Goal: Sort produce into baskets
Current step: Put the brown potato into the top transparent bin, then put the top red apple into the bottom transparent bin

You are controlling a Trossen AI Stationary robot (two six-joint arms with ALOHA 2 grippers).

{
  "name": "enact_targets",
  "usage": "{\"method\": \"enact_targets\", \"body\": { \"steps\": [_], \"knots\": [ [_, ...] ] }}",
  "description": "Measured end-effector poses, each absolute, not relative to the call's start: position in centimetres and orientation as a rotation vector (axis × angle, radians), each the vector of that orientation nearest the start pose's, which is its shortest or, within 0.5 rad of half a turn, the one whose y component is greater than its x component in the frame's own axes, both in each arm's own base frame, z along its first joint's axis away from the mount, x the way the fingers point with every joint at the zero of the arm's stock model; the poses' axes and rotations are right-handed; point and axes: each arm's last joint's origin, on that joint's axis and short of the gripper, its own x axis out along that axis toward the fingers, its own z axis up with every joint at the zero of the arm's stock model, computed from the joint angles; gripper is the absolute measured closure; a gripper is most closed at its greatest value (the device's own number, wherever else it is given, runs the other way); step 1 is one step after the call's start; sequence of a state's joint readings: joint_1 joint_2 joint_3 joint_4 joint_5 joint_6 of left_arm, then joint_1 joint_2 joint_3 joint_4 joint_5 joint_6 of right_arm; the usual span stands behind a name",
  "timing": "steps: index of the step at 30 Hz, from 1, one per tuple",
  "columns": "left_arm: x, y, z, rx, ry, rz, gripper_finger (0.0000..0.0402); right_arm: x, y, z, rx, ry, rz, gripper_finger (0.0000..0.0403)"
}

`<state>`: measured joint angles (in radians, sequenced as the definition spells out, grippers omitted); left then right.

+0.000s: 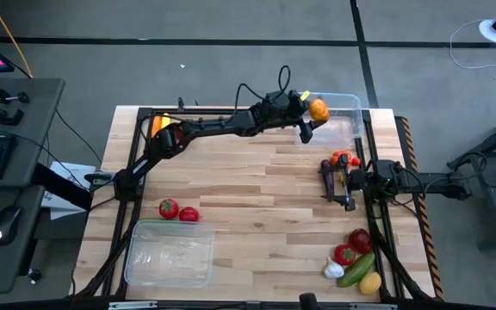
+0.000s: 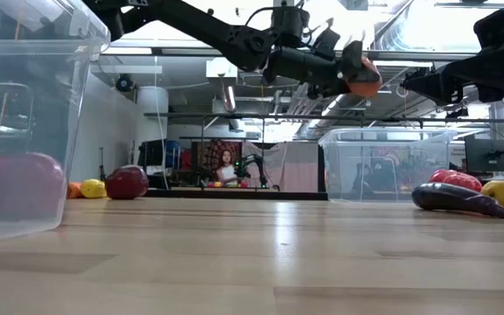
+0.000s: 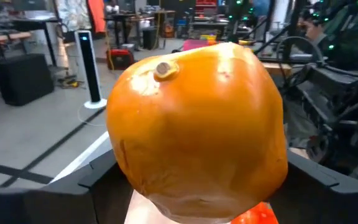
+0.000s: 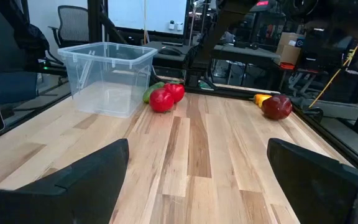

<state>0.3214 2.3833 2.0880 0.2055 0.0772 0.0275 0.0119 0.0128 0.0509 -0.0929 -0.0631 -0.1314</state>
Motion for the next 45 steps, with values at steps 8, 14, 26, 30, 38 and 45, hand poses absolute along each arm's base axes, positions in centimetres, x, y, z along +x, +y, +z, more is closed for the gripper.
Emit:
{"method": "enact_targets", "body": {
  "steps": [8,14,26,30,38,45],
  "knots": [
    [53.0,18.4,26.0,-0.002,0.089,0.267,0.0048,9.5,0.3,17.1,-0.13,0.05,0.079,0.0025],
    [52.7,19.1,25.8,0.017,0.114,0.281,0.0022,9.5,0.3,17.1,-0.13,0.05,0.078,0.0025],
    [46.2,15.8,35.6,-0.112,0.317,0.054,0.0022,9.5,0.3,17.1,-0.13,0.05,0.078,0.0025],
    [45.2,12.2,34.4,-0.291,0.422,-0.15,0.0022,9.5,0.3,17.1,-0.13,0.05,0.076,0.0025],
    [41.4,-0.7,31.2,-0.45,0.416,-0.129,0.0022,9.5,0.3,17.1,-0.13,0.05,0.075,0.0025],
    [31.9,-4.2,34.5,-0.364,0.476,0.373,0.0022,9.5,0.3,17.1,-0.156,0.05,0.076,0.0025]
  ]
}}
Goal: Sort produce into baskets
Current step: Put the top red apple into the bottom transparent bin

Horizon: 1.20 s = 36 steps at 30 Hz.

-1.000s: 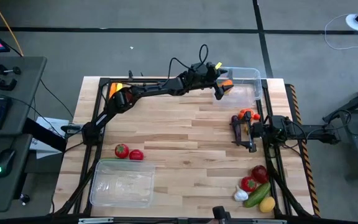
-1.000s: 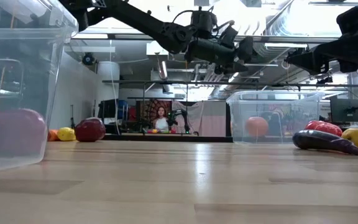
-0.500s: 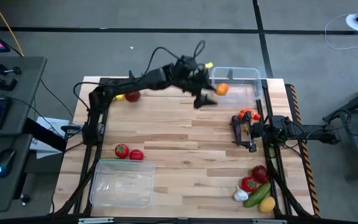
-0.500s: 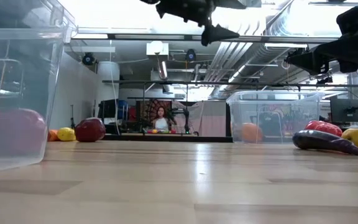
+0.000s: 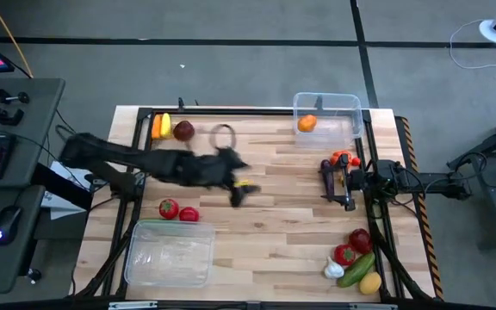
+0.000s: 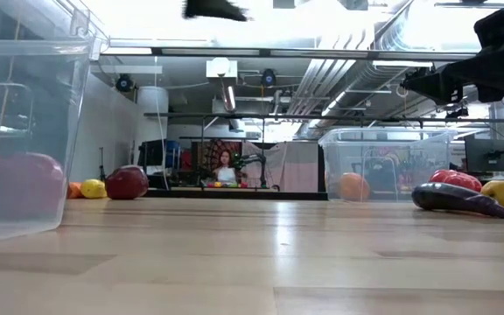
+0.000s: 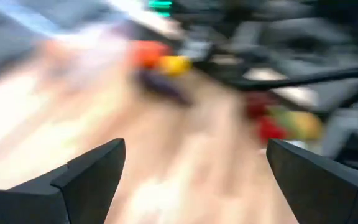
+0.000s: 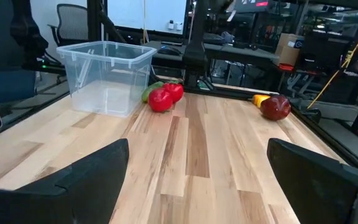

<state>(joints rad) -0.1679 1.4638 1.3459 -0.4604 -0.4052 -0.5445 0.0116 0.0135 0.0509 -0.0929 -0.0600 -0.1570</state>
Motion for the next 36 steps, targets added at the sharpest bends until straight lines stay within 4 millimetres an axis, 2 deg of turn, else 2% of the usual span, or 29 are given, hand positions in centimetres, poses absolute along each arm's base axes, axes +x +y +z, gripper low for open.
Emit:
{"method": "enact_targets", "body": {
  "steps": [3,7,13,18,24,30,34,36],
  "knots": [
    [27.7,-1.1,35.8,-0.406,0.586,0.616,0.0024,9.5,0.3,17.1,-0.157,0.05,0.076,0.0025],
    [23.5,5.1,35.7,-0.495,0.807,0.883,0.0025,9.5,0.3,17.1,-0.156,0.05,0.076,0.0025],
    [20.1,15.0,33.6,-0.538,1.057,1.016,0.0025,9.5,0.3,17.1,-0.156,0.05,0.076,0.0025],
    [18.5,20.1,31.1,-0.531,1.229,0.975,0.0025,9.5,0.3,17.1,-0.156,0.05,0.076,0.0025],
    [19.3,22.6,27.7,-0.434,1.436,0.818,0.0025,9.5,0.3,17.1,-0.156,0.05,0.076,0.0025],
    [20.3,23.3,24.9,-0.408,1.6,0.655,0.0025,9.5,0.3,17.1,-0.156,0.05,0.076,0.0025],
    [20.8,23.8,23.2,-0.395,1.677,0.612,0.0025,9.5,0.3,17.1,-0.156,0.05,0.076,0.0025],
    [20.9,24.0,22.7,-0.336,1.724,0.644,0.0025,9.5,0.3,17.1,-0.156,0.05,0.076,0.0025]
  ]
}}
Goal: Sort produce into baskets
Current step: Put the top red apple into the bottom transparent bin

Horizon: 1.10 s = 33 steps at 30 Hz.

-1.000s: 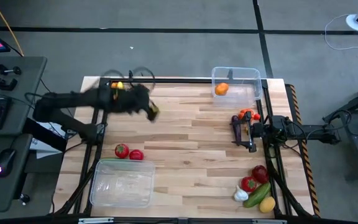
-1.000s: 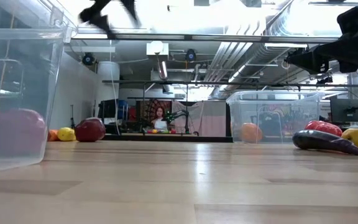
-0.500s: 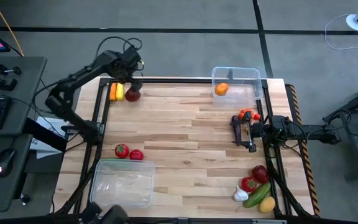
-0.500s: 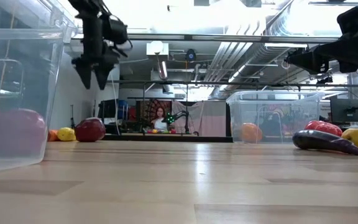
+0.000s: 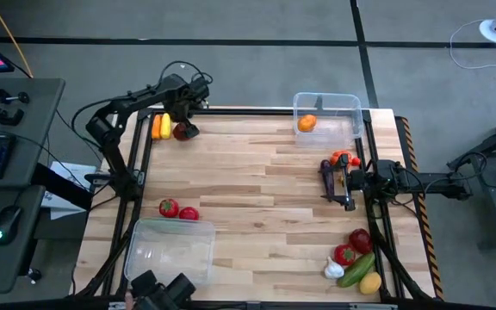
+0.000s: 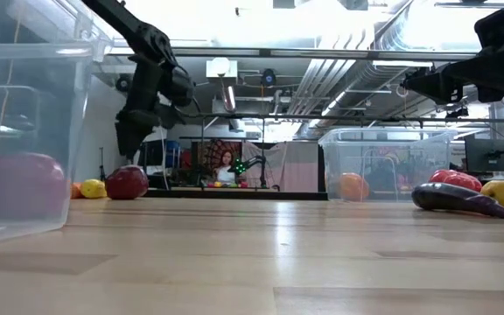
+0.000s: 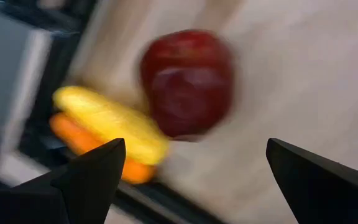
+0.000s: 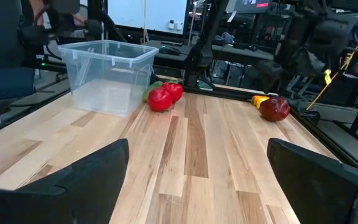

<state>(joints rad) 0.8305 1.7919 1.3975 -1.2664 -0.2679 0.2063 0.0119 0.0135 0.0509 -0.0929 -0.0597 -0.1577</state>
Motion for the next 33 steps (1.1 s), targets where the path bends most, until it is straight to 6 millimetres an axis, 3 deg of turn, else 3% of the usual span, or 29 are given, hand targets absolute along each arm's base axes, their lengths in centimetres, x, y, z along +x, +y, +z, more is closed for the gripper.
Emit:
{"method": "enact_targets", "body": {
  "steps": [12,19,24,27,33],
  "knots": [
    [20.9,23.1,22.9,-0.274,1.831,0.635,0.0025,9.5,0.3,17.1,-0.156,0.05,0.076,0.0025],
    [20.8,21.0,25.9,-0.374,1.658,0.672,0.0025,9.5,0.3,17.1,-0.156,0.05,0.076,0.0025],
    [20.2,18.1,27.8,-0.348,1.563,0.642,0.0025,9.5,0.3,17.1,-0.156,0.05,0.076,0.0025],
    [19.8,16.4,27.0,-0.312,1.594,0.593,0.0025,9.5,0.3,17.1,-0.156,0.05,0.076,0.0025],
    [19.6,14.4,22.6,-0.174,1.655,0.513,0.0025,9.5,0.3,17.1,-0.156,0.05,0.076,0.0025]
  ]
}}
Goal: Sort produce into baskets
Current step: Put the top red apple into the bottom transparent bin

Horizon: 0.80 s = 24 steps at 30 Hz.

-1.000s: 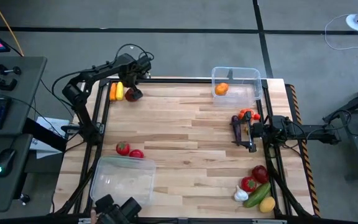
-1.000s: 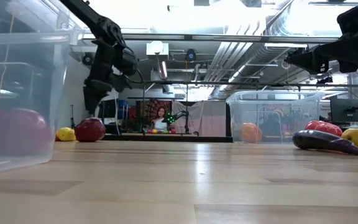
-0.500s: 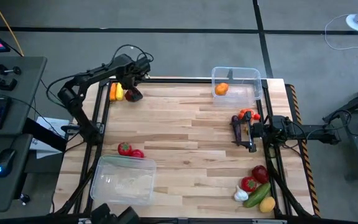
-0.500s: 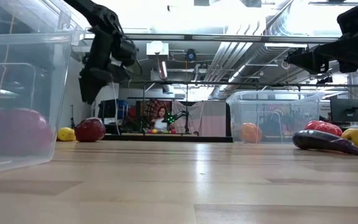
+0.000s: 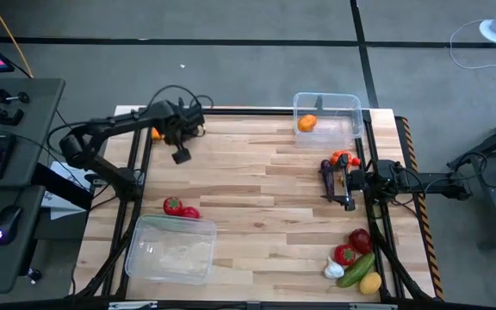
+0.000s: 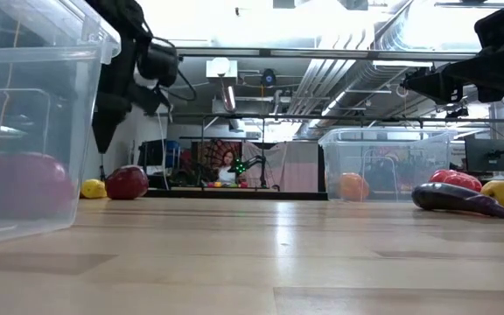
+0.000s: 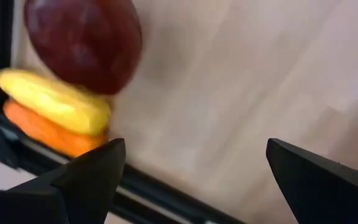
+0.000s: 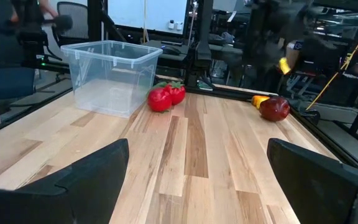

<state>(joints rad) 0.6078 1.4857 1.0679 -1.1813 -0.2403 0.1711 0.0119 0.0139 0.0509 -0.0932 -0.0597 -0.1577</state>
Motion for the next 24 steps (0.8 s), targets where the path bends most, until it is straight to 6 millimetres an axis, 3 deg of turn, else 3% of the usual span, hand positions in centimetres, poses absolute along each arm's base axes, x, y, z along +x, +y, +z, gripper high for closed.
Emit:
{"method": "enact_targets", "body": {
  "steps": [8,13,24],
  "knots": [
    [20.3,15.7,21.1,0.198,1.629,0.642,0.0025,9.5,0.3,17.1,-0.156,0.05,0.076,0.0025],
    [20.4,17.1,20.5,0.192,1.602,0.636,0.0025,9.5,0.3,17.1,-0.156,0.051,0.076,0.0025],
    [20.6,19.5,16.9,0.133,1.698,0.639,0.0025,9.5,0.3,17.1,-0.156,0.05,0.076,0.0025]
  ]
}}
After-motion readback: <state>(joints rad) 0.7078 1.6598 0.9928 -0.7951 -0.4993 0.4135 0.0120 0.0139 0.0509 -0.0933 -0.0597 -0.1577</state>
